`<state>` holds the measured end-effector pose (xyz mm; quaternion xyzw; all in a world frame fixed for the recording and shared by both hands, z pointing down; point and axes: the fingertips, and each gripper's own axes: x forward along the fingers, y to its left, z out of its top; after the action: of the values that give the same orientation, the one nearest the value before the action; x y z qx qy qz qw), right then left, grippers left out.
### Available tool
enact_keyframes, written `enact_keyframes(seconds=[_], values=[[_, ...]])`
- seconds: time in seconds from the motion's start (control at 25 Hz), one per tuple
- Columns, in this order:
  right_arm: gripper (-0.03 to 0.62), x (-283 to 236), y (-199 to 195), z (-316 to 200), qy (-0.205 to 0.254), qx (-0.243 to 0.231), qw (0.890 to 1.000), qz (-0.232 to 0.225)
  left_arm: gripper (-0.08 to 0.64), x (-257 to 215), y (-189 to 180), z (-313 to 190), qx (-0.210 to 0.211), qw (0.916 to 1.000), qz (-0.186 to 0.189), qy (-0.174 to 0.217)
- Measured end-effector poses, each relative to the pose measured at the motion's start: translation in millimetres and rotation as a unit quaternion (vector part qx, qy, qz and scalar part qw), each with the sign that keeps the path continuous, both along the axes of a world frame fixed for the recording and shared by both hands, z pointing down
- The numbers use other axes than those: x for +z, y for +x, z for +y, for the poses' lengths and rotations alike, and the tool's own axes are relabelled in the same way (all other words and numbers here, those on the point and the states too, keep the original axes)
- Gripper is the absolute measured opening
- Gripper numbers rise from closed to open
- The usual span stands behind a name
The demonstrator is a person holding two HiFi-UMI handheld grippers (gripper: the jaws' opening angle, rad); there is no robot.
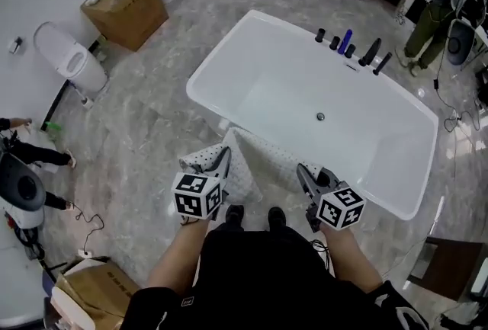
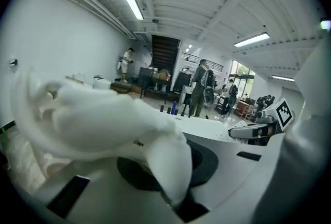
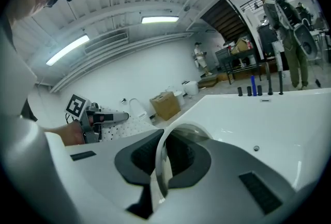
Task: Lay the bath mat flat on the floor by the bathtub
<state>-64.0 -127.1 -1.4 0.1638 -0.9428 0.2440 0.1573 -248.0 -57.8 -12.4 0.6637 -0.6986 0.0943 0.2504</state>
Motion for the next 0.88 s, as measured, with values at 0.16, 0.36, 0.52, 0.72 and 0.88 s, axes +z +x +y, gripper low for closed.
enact_keyframes(seconds=[0.16, 0.36, 0.52, 0.72, 0.88], values=[[0.023, 10, 0, -7, -0.003, 0.067, 0.998, 0.009, 0.046, 17, -2, -20, 0.068, 0.9976, -0.006, -0.009], [0.023, 31, 2, 3, -0.013, 0.136, 0.99, 0.031, 0.046, 46, -2, -35, 0.136, 0.9903, 0.015, -0.023], [0.023, 51, 10, 23, -0.027, 0.177, 0.982, 0.057, 0.046, 72, 13, -28, 0.194, 0.9796, 0.026, -0.046], [0.023, 73, 1, 35, -0.036, 0.186, 0.98, 0.066, 0.046, 101, 15, -28, 0.218, 0.973, 0.031, -0.069], [0.023, 87, 19, 48, -0.046, 0.201, 0.976, 0.07, 0.046, 117, 37, -14, 0.241, 0.9662, 0.03, -0.086]])
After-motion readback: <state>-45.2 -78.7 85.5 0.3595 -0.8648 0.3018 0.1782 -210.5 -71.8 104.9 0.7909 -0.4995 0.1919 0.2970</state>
